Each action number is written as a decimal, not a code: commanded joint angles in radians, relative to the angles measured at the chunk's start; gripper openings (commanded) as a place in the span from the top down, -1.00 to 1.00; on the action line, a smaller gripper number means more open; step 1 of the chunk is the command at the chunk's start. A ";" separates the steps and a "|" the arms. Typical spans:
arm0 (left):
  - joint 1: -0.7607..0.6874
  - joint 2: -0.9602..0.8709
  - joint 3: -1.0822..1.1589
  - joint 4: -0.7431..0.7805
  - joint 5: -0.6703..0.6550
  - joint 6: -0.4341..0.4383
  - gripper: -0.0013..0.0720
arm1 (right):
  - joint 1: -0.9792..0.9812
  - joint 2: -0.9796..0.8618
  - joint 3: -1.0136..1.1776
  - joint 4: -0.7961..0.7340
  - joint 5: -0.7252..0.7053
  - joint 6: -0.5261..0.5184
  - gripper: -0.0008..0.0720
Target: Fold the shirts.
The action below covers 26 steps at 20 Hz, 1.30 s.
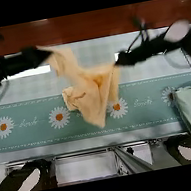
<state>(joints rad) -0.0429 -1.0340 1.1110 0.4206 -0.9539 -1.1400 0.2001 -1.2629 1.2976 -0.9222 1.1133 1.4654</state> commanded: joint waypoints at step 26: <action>0.018 0.364 0.112 0.594 -0.478 -0.338 0.89 | -0.048 0.432 0.123 -0.247 0.192 0.021 0.91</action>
<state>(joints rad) -0.0257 -0.7006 1.4895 0.9260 -1.4940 -1.4567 0.1524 -0.8139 1.6558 -1.1332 1.4307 1.4784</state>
